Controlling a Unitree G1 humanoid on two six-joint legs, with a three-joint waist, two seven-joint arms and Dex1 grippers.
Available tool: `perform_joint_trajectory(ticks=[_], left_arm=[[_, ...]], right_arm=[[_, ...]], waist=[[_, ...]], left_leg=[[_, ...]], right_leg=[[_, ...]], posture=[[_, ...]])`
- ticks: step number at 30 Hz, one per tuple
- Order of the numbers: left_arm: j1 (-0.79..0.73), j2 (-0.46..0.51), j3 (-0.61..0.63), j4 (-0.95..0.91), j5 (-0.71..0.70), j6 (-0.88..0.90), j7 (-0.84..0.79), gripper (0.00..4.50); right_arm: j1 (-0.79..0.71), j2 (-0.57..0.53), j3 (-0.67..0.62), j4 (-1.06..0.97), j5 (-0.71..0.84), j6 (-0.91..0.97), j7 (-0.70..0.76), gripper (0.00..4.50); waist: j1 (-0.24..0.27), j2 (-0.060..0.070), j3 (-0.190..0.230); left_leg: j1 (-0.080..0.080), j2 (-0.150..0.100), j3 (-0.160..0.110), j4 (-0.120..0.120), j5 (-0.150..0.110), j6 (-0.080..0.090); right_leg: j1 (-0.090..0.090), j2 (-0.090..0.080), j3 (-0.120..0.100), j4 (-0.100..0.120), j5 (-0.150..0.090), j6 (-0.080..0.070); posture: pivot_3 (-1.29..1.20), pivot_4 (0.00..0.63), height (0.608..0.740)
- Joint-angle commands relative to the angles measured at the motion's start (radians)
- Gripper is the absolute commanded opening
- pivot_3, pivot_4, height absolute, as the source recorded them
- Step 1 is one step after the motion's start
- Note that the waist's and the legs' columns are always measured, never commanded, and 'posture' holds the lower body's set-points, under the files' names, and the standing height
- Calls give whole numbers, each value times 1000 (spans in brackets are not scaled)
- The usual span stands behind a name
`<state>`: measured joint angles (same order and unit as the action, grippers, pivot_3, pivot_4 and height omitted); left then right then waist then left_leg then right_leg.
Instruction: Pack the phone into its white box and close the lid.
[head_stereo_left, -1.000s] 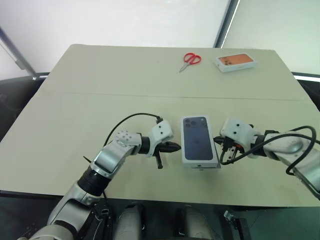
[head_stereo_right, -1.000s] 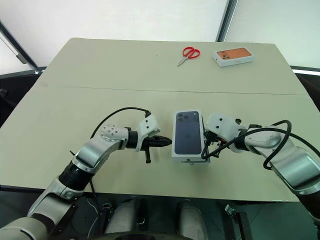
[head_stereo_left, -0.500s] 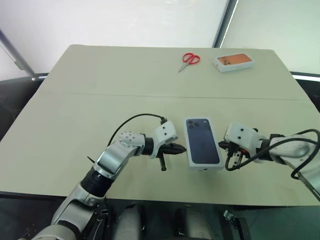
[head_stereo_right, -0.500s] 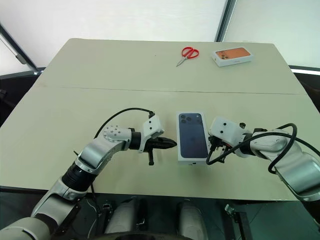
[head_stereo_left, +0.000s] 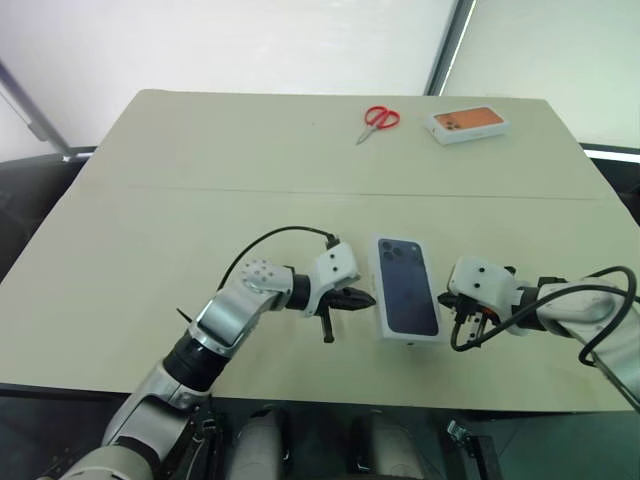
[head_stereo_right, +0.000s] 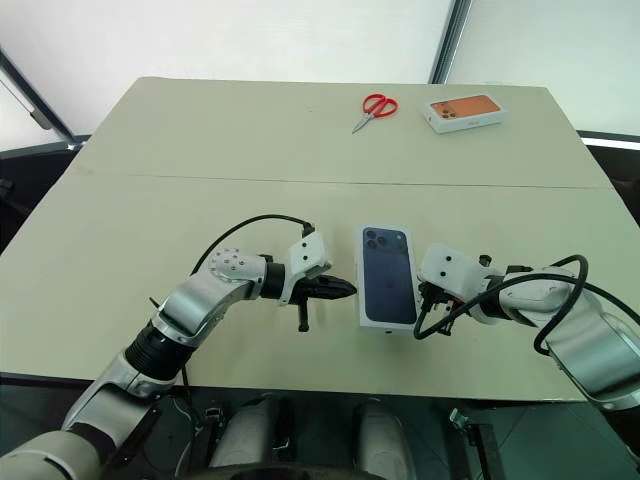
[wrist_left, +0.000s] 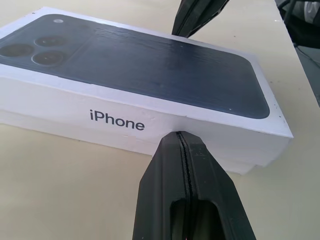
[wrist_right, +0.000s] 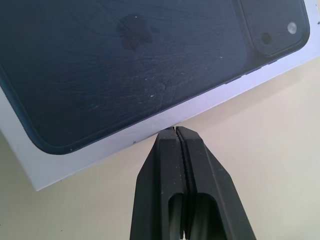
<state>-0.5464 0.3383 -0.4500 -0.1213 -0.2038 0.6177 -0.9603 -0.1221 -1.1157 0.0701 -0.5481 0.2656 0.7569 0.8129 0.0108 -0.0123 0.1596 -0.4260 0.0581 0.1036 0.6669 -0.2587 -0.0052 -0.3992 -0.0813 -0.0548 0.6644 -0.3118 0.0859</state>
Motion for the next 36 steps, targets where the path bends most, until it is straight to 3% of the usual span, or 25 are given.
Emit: perform_joint_trajectory(ticks=[1,10,13,17,20,26,31,36], left_arm=[[-13,9,6,-11,4,-30,-8,0],[-20,55,92,3,-49,-28,-17,0],[-85,2,170,37,-89,6,35,0],[-148,-48,178,78,-78,2,71,0],[-191,-84,150,147,-40,-11,100,0],[-241,-131,66,322,46,-2,123,0],[-224,-111,24,350,92,-10,103,0],[-208,-116,28,355,99,2,117,0]], right_arm=[[-8,0,-29,-39,-5,-24,16,25],[1,-36,-137,-4,-8,-51,69,25],[10,-35,-221,-10,55,-32,121,25],[21,-16,-260,-62,128,-5,159,25],[35,-3,-239,-111,157,14,157,25],[0,75,-63,-168,106,65,40,25],[16,104,56,-170,47,93,-26,25],[28,106,79,-157,24,102,-50,25]], waist=[[0,0,0],[1,0,0],[4,0,0],[3,-1,0],[1,-1,0],[0,-1,0],[1,-1,0],[-1,-1,-1]], left_leg=[[0,0,0,0,0,0],[0,0,0,0,0,0],[0,0,0,0,0,0],[0,-1,-1,1,0,0],[0,-2,-1,1,0,0],[1,-2,-1,1,0,-1],[1,-2,-1,1,1,-1],[3,-2,-1,1,1,-1]], right_leg=[[0,0,0,0,0,0],[0,0,0,0,0,0],[0,0,0,0,0,0],[2,-1,-1,-1,0,0],[2,-1,-1,-1,0,0],[2,0,-1,0,0,0],[2,-1,-1,0,0,0],[4,-1,-1,0,0,0]], posture=[[0,150,728],[0,150,728],[0,150,728],[0,150,728],[0,150,728],[0,150,728],[0,150,728],[0,150,728]])
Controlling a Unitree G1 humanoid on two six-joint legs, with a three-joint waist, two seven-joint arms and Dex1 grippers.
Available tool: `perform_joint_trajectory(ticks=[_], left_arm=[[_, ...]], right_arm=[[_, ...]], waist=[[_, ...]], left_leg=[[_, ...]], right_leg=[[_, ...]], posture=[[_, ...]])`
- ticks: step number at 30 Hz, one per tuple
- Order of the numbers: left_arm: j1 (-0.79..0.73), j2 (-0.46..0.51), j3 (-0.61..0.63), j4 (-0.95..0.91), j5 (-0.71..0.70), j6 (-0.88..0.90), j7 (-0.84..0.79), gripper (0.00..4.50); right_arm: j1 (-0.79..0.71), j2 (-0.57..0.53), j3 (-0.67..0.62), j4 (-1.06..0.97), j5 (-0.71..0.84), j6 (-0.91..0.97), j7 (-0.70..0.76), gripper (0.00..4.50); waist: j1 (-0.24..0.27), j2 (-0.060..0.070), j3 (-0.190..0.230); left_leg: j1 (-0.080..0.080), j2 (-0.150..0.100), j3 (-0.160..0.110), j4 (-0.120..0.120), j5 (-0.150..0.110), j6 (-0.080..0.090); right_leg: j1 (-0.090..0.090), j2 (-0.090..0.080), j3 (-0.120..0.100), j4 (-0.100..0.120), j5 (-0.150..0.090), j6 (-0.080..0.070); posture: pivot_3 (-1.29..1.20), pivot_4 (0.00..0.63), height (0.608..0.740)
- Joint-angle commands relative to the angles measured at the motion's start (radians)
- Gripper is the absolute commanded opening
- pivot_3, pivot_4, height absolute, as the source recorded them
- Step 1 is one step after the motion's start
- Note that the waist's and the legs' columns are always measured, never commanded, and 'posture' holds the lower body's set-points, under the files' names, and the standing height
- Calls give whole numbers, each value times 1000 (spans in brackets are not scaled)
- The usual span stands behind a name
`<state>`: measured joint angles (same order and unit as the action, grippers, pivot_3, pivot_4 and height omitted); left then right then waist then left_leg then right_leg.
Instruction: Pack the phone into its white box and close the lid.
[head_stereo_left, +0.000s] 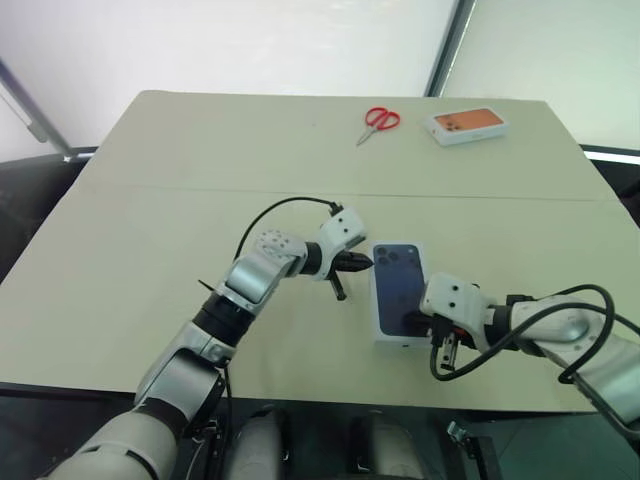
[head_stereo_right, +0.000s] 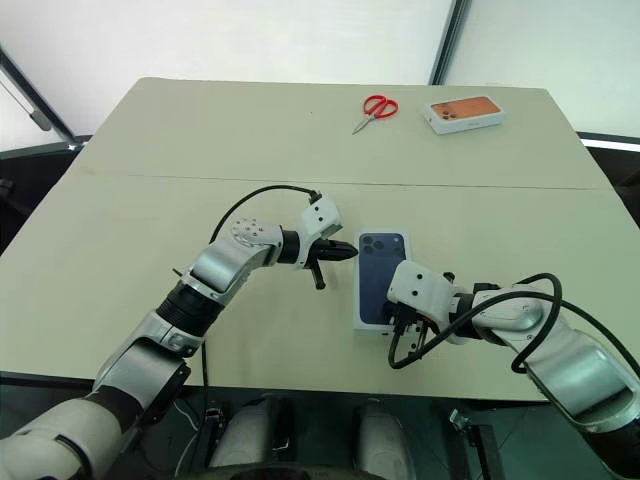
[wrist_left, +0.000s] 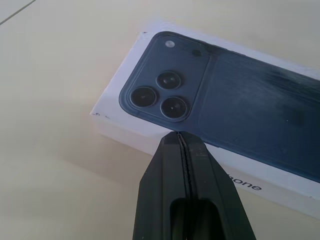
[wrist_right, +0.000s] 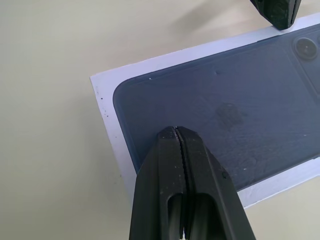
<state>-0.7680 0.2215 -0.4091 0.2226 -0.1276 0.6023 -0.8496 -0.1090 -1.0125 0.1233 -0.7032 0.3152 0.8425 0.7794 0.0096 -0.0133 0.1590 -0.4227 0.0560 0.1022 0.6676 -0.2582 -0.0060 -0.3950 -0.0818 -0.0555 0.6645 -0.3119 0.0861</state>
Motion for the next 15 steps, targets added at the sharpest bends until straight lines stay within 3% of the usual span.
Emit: perform_joint_trajectory(ticks=[1,5,9,15], left_arm=[[16,-2,-11,14,23,19,10,0],[30,-12,28,3,11,-1,32,0],[69,-11,213,-102,-95,-68,66,0],[239,150,456,-349,-204,-21,90,0]], right_arm=[[17,1,29,0,-28,14,-17,25],[12,9,1,-5,-14,2,-13,25],[-45,84,-121,7,45,-19,-35,25],[-150,184,-242,201,31,-126,-100,25]], waist=[[0,0,0],[0,-1,-1],[-9,-1,0],[-22,0,0]], left_leg=[[1,0,0,0,0,0],[4,0,0,0,0,1],[3,1,0,0,0,1],[1,5,0,0,1,-2]], right_leg=[[1,0,0,0,0,0],[4,0,0,-1,0,0],[2,0,0,0,0,0],[0,0,0,2,0,0]], posture=[[0,150,728],[0,150,728],[0,150,728],[0,150,728]])
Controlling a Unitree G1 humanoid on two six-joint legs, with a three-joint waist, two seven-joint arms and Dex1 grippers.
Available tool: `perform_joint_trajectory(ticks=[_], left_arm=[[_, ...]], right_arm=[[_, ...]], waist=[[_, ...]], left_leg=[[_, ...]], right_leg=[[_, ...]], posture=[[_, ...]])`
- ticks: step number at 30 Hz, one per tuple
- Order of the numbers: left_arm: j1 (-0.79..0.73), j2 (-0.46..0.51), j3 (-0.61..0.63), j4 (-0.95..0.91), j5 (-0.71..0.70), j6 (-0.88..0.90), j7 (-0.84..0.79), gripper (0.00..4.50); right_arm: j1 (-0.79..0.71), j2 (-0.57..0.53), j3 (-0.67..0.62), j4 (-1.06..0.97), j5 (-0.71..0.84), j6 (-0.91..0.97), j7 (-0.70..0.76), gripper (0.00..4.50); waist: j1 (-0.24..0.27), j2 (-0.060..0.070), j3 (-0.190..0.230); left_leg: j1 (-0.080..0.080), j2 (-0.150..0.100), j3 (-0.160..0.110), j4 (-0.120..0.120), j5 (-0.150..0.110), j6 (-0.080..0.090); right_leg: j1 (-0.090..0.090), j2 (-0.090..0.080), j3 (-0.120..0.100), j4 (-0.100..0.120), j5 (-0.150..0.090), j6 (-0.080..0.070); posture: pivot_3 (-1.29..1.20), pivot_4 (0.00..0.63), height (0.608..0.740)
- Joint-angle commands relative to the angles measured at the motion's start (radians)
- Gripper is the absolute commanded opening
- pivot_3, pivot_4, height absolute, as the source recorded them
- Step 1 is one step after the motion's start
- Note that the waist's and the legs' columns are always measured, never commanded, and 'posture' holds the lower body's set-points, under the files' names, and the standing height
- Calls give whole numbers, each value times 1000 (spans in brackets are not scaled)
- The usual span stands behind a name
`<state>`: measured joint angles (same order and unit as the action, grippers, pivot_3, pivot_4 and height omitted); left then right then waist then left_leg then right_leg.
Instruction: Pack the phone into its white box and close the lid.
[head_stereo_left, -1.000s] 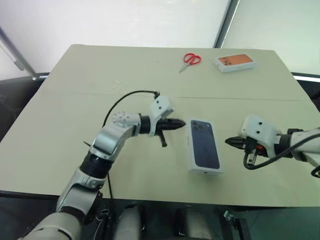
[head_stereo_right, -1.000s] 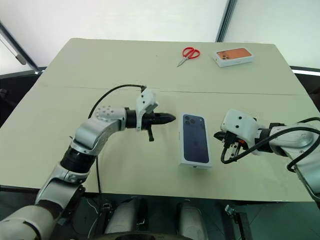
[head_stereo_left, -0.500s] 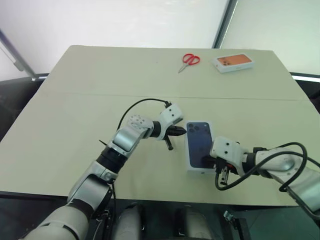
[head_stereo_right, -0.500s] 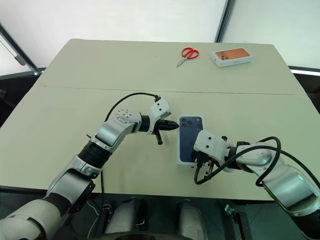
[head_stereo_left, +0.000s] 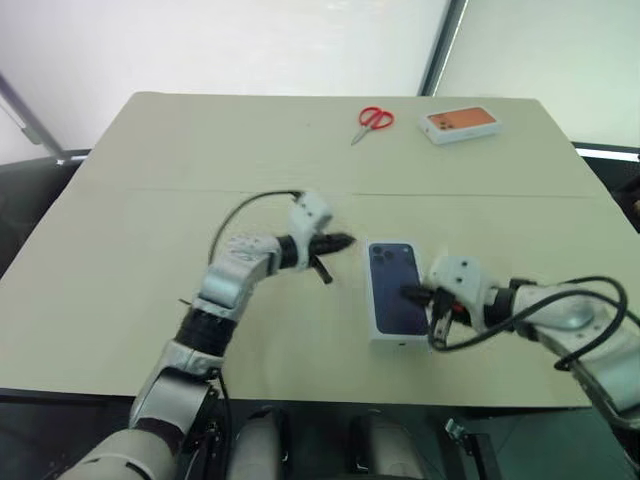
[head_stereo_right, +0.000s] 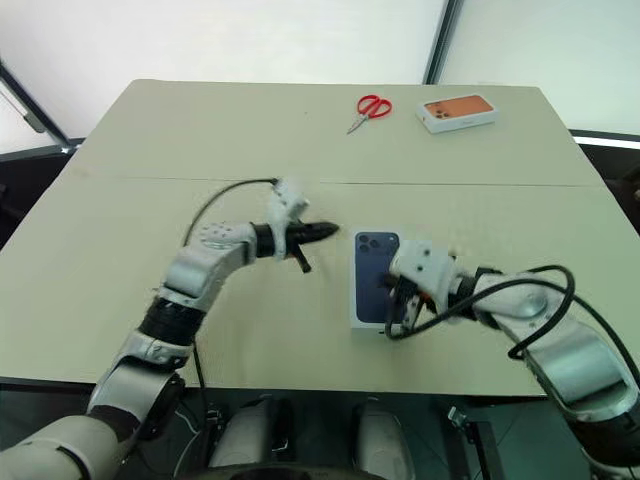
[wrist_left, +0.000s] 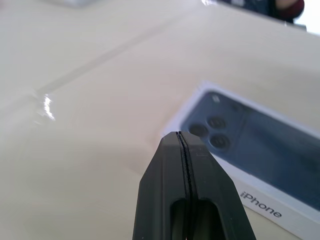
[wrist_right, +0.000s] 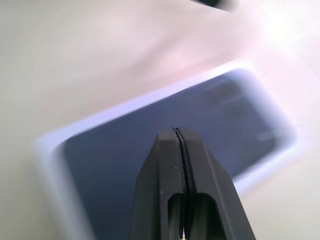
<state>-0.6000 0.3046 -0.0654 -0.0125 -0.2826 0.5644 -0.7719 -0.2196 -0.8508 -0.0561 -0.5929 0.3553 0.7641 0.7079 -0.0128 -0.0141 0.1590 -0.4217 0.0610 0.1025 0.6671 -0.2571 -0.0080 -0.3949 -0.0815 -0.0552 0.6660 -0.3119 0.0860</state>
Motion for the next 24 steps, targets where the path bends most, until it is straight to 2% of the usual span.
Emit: perform_joint_trajectory(ticks=[1,7,11,18,24], left_arm=[[114,104,158,-144,-56,16,20,0],[334,235,338,-234,-89,5,56,0],[499,285,398,-298,-69,-10,77,0],[538,273,387,-348,-82,2,151,0],[591,263,408,-390,-106,6,185,0]], right_arm=[[-70,46,-79,152,-8,-63,-46,25],[-202,149,-175,433,36,-121,-85,25],[-240,138,-139,590,-7,-210,-35,25],[-278,127,-91,703,-31,-290,58,25],[-309,146,-62,717,-39,-292,81,25]], waist=[[-1,0,0],[3,0,0],[1,0,0],[-1,0,0],[-5,0,0]], left_leg=[[1,0,0,0,0,0],[2,0,1,-2,1,-1],[0,-1,2,-2,1,-1],[0,-1,2,-2,0,0],[0,0,2,-2,0,-1]], right_leg=[[1,0,0,0,0,0],[1,-1,0,-1,0,0],[0,-2,0,-2,0,0],[0,-3,0,-1,0,0],[-1,-2,0,-1,0,0]], posture=[[0,150,728],[0,150,728],[0,150,728],[0,150,728],[0,150,728]])
